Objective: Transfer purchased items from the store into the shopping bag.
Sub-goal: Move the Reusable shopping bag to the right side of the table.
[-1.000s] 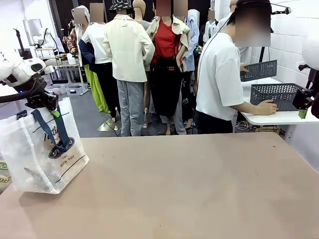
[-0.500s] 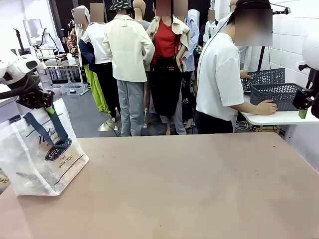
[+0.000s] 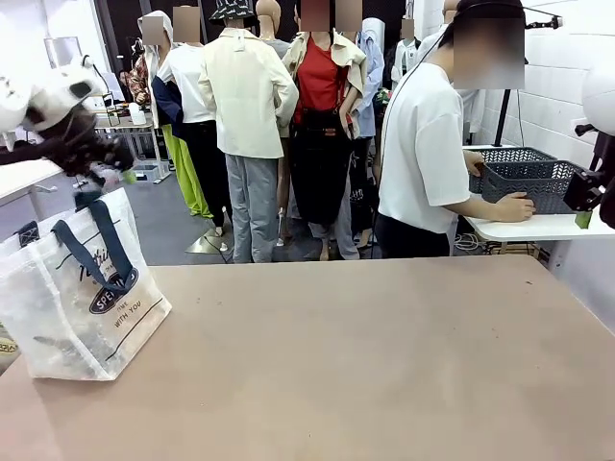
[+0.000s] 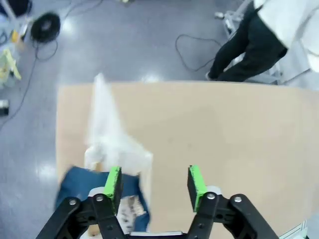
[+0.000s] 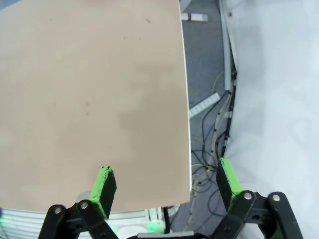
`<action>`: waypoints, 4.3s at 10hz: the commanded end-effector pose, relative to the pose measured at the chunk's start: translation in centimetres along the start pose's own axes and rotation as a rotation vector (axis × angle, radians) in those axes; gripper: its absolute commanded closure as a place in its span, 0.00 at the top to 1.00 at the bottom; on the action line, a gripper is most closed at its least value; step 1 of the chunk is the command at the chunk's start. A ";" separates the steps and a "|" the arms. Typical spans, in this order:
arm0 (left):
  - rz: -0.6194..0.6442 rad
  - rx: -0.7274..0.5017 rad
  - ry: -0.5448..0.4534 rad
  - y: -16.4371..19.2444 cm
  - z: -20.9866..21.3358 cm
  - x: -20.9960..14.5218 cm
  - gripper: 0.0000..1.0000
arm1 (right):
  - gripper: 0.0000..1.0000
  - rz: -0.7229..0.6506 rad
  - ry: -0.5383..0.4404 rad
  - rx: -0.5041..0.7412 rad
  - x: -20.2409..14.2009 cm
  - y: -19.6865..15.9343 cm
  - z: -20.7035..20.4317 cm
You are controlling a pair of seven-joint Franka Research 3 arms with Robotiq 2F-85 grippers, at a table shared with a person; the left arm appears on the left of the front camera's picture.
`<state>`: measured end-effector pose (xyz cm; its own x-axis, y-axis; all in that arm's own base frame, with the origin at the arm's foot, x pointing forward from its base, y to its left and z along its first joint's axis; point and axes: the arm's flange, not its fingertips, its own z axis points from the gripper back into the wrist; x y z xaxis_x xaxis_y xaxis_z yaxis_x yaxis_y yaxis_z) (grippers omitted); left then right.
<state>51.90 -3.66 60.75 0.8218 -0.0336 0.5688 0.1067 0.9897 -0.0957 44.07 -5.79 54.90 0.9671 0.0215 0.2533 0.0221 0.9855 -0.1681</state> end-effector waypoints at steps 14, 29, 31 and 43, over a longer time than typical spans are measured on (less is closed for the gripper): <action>-0.264 -0.252 0.187 -27.6 -13.2 -3.7 1.00 | 1.00 0.014 0.006 -0.017 0.0 -0.1 0.0; -0.264 -0.252 0.187 -27.6 -13.2 -3.7 1.00 | 1.00 0.014 0.006 -0.017 0.0 -0.1 0.0; -0.264 -0.252 0.187 -27.6 -13.2 -3.7 1.00 | 1.00 0.014 0.006 -0.017 0.0 -0.1 0.0; -0.264 -0.252 0.187 -27.6 -13.2 -3.7 1.00 | 1.00 0.014 0.006 -0.017 0.0 -0.1 0.0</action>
<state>53.26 -32.70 50.39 0.8383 -0.3295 0.4344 0.4402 0.8791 -0.1826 44.07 -5.78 54.90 0.9672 0.0218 0.2531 0.0219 0.9855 -0.1683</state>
